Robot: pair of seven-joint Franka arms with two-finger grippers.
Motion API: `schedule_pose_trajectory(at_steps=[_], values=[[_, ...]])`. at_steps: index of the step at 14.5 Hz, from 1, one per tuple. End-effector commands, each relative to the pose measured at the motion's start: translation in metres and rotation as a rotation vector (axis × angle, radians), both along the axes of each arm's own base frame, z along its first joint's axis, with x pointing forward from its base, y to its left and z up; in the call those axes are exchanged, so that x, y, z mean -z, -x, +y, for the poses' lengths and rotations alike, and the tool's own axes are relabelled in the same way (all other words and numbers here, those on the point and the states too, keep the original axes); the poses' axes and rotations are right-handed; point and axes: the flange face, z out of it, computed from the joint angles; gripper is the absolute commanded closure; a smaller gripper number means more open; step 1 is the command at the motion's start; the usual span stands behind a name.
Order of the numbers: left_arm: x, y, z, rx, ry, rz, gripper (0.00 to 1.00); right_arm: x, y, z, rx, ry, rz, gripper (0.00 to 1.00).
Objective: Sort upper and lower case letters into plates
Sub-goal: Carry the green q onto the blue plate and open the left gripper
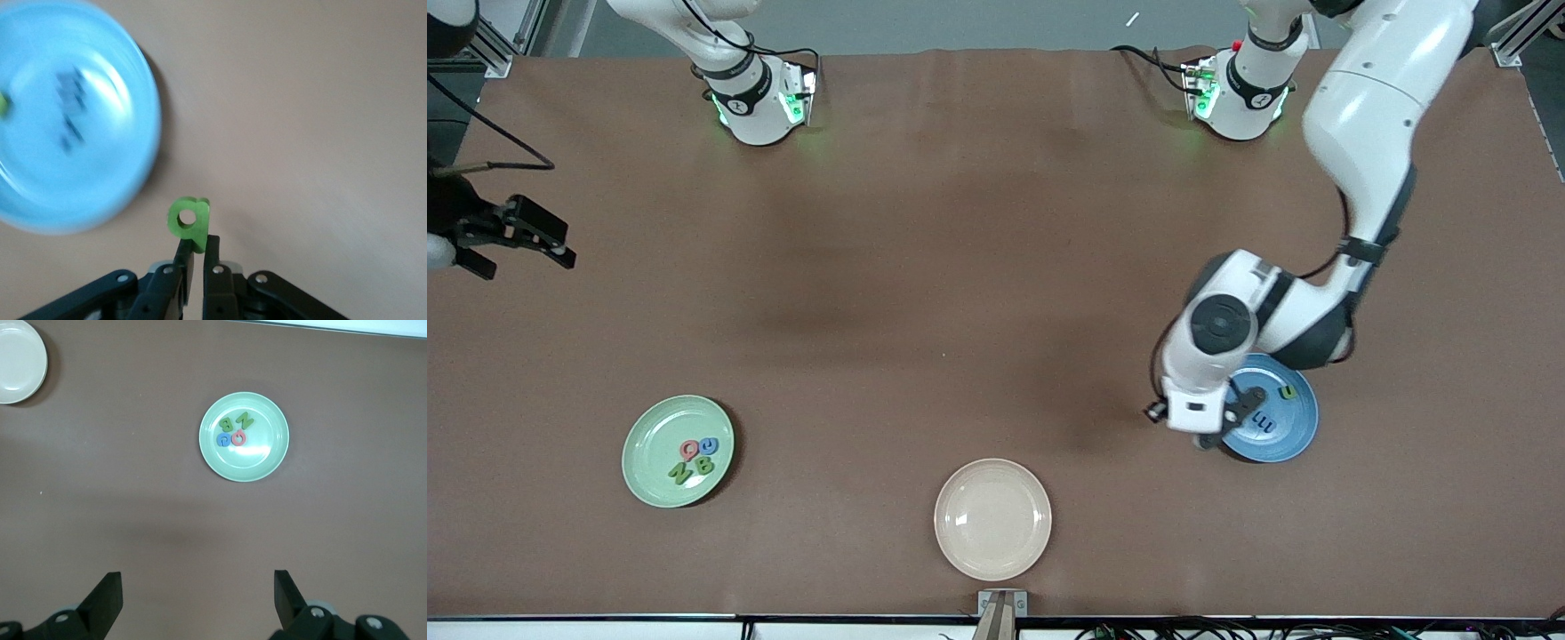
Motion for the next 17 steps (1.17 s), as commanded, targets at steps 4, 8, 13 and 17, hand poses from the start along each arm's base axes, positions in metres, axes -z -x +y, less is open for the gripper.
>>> schedule_pose_trajectory(at_steps=[4, 8, 13, 17], values=[[0.034, -0.003, 0.092, 0.074, -0.021, 0.092, 0.78, -0.011, 0.004, -0.004, 0.013, 0.01, 0.01, 0.0], [0.004, -0.003, 0.114, 0.128, -0.052, 0.095, 0.0, -0.017, 0.005, -0.007, 0.019, 0.013, 0.001, 0.0], [-0.124, -0.018, 0.124, 0.338, -0.091, -0.03, 0.0, -0.014, 0.007, -0.01, 0.033, 0.016, 0.031, 0.0], [-0.209, -0.013, 0.133, 0.356, -0.052, -0.018, 0.0, -0.015, 0.008, -0.015, 0.039, 0.033, 0.032, 0.0]])
